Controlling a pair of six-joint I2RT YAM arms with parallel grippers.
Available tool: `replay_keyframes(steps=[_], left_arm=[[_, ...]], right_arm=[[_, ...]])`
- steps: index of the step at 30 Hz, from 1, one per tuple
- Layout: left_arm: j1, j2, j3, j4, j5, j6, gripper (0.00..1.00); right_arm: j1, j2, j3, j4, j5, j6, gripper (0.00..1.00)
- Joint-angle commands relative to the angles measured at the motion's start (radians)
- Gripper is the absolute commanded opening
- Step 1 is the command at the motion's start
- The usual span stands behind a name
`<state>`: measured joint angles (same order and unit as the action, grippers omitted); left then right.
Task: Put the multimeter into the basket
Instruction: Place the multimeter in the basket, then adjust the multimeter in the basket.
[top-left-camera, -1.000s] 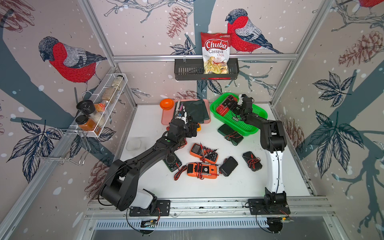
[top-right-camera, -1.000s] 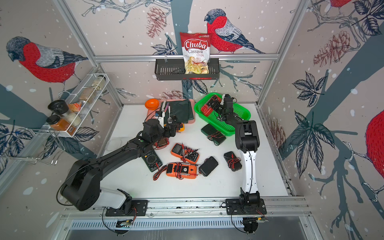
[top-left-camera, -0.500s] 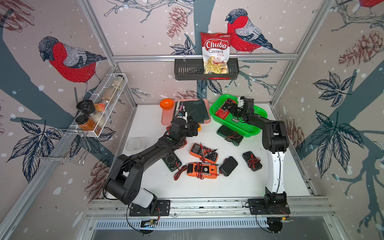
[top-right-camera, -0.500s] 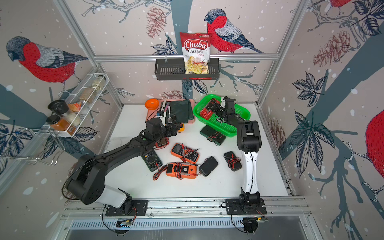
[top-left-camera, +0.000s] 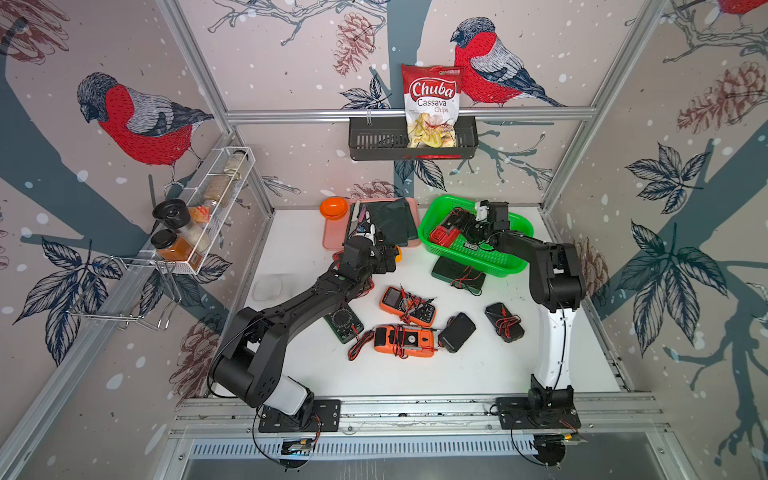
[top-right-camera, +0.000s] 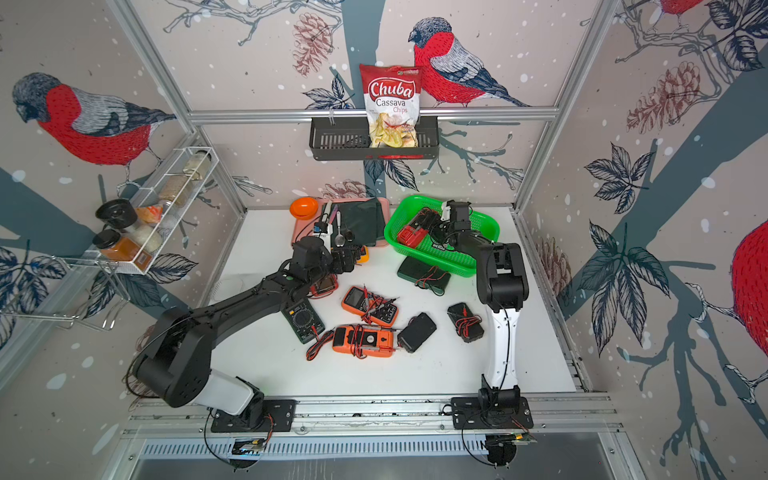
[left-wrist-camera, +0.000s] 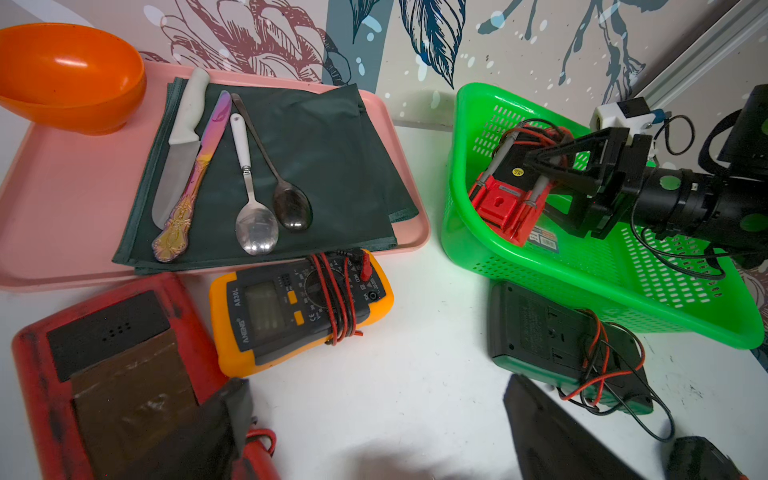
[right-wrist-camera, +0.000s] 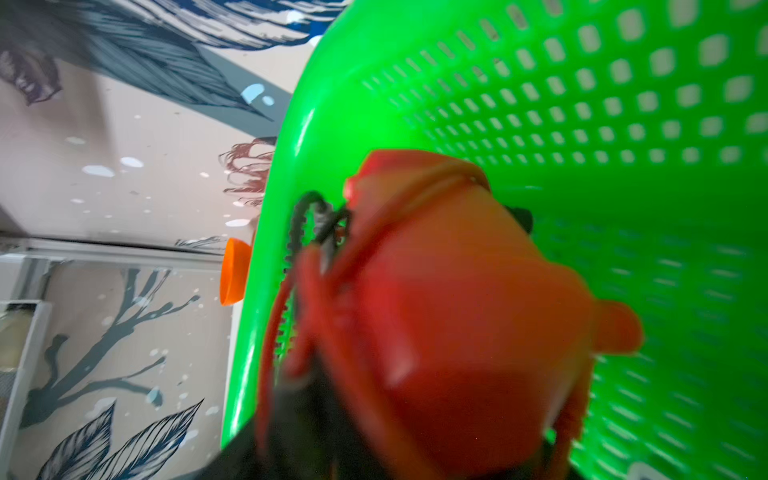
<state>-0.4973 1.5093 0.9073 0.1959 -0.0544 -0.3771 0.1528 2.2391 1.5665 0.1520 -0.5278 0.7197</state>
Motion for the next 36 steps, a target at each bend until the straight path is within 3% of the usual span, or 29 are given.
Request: replay_keyframes(steps=[1, 3, 8, 12, 21, 28, 32, 36], left_arm=[[0.000, 0.000, 0.006, 0.017, 0.002, 0.002, 0.98], [0.001, 0.002, 0.008, 0.017, 0.002, 0.002, 0.98], [0.001, 0.003, 0.007, 0.020, 0.004, -0.001, 0.99], [0.000, 0.003, 0.002, 0.023, 0.006, -0.003, 0.98], [0.000, 0.003, 0.001, 0.012, 0.005, 0.000, 0.98], [0.001, 0.002, -0.004, 0.008, 0.008, 0.002, 0.98], [0.000, -0.001, -0.008, 0.010, 0.010, 0.002, 0.98], [0.000, 0.000, -0.007, 0.007, 0.010, 0.006, 0.98]], right_arm=[[-0.002, -0.006, 0.039, -0.091, 0.089, -0.062, 0.83], [-0.007, -0.011, 0.058, -0.136, 0.120, -0.090, 1.00], [-0.014, -0.026, 0.095, -0.232, 0.193, -0.148, 0.99], [-0.015, -0.013, 0.112, -0.267, 0.203, -0.162, 0.92], [0.016, -0.005, 0.098, -0.218, 0.166, -0.110, 0.97], [0.054, -0.001, 0.119, -0.178, 0.163, -0.066, 0.94], [0.075, -0.003, 0.125, -0.159, 0.192, -0.041, 1.00], [0.087, 0.008, 0.143, -0.181, 0.248, -0.002, 1.00]])
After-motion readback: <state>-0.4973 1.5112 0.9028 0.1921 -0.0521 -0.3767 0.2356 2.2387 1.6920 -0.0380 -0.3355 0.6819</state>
